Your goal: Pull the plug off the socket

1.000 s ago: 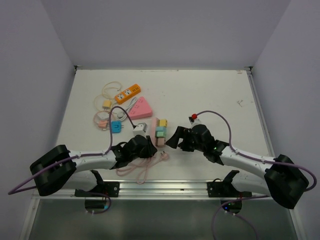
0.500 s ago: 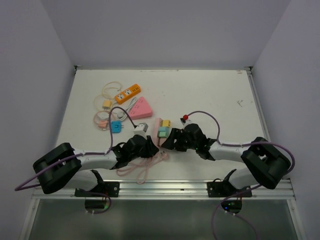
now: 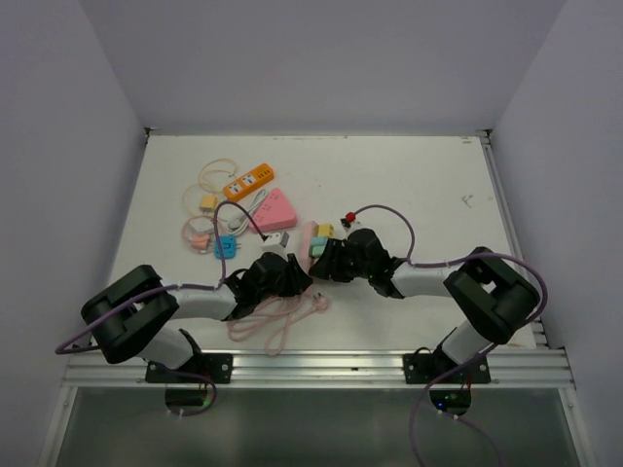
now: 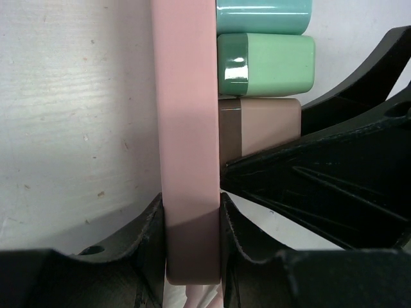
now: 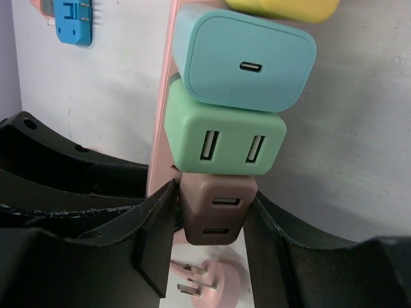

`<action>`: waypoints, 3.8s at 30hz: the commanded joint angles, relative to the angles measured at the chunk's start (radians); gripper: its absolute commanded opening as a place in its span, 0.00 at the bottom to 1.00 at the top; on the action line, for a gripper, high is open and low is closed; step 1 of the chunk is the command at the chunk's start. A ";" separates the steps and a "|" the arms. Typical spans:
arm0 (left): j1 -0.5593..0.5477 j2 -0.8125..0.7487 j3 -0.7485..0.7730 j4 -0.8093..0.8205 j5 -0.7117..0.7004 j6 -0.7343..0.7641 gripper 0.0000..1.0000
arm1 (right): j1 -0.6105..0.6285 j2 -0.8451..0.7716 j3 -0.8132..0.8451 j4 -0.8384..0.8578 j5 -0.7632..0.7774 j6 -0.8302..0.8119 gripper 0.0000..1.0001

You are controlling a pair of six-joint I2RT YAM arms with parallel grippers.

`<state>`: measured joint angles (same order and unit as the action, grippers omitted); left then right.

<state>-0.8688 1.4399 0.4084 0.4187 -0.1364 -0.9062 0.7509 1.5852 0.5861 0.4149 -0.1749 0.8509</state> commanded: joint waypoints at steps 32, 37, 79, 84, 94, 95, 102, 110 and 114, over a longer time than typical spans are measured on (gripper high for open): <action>0.067 0.175 0.076 -0.385 -0.209 -0.313 0.00 | -0.041 -0.212 -0.152 0.150 0.123 0.040 0.00; 0.065 0.185 0.084 -0.417 -0.229 -0.338 0.00 | -0.051 -0.289 -0.157 0.084 0.155 0.025 0.00; 0.067 0.139 0.023 -0.040 -0.002 -0.043 0.00 | -0.432 -0.298 -0.128 -0.364 0.035 -0.105 0.89; 0.065 0.129 0.013 -0.026 0.006 -0.040 0.00 | -0.433 -0.392 -0.078 -0.517 0.169 -0.131 0.95; 0.067 0.134 0.013 -0.018 0.014 -0.034 0.00 | -0.395 -0.409 0.024 -0.437 -0.015 -0.125 0.95; 0.067 0.134 0.012 -0.017 0.014 -0.036 0.00 | -0.387 -0.397 0.033 -0.420 -0.032 -0.116 0.95; 0.065 0.134 0.009 -0.014 0.020 -0.037 0.00 | -0.259 -0.214 0.126 -0.274 -0.072 -0.055 0.95; 0.065 0.128 0.003 -0.008 0.020 -0.037 0.00 | -0.220 -0.005 0.225 -0.162 -0.118 0.007 0.93; 0.065 0.128 0.003 -0.008 0.020 -0.037 0.00 | -0.211 0.065 0.248 -0.143 -0.123 0.013 0.91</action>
<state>-0.8051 1.5448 0.4469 0.4942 -0.1032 -1.0084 0.5304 1.6196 0.7887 0.2016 -0.2680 0.8387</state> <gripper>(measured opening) 0.345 0.921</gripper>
